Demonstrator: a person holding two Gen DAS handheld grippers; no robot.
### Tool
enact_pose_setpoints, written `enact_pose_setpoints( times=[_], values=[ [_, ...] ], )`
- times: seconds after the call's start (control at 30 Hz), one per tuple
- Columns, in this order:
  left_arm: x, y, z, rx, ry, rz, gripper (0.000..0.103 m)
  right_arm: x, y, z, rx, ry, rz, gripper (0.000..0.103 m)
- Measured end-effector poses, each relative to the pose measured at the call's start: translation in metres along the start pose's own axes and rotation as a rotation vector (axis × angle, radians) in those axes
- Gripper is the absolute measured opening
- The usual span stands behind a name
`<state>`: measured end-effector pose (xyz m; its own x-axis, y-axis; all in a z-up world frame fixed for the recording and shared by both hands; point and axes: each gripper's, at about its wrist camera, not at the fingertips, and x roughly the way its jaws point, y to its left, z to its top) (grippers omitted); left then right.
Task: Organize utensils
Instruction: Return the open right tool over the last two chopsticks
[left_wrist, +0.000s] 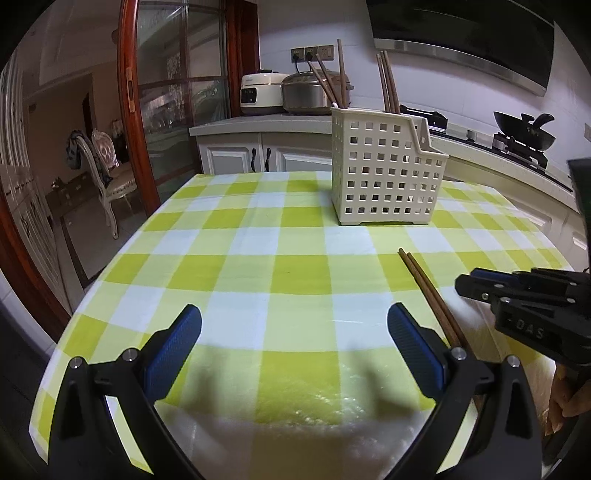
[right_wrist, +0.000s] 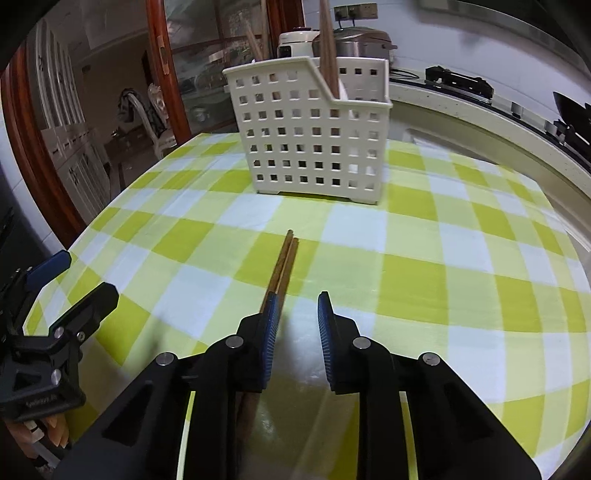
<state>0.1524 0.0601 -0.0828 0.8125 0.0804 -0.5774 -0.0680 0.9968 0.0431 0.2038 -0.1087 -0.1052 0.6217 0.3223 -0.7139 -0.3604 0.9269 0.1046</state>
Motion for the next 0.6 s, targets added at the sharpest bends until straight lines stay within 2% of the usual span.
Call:
enact_pose_setpoints(
  times=[0.33,0.6],
  values=[
    [-0.006,0.017,-0.002,-0.041,-0.01,-0.003,0.098,0.019,0.011,0.001,-0.017,0.064,-0.029,0.02],
    [-0.011,0.024,-0.002,-0.054,-0.021,-0.001,0.098,0.029,0.022,0.005,-0.058,0.101,-0.089,0.019]
  ],
)
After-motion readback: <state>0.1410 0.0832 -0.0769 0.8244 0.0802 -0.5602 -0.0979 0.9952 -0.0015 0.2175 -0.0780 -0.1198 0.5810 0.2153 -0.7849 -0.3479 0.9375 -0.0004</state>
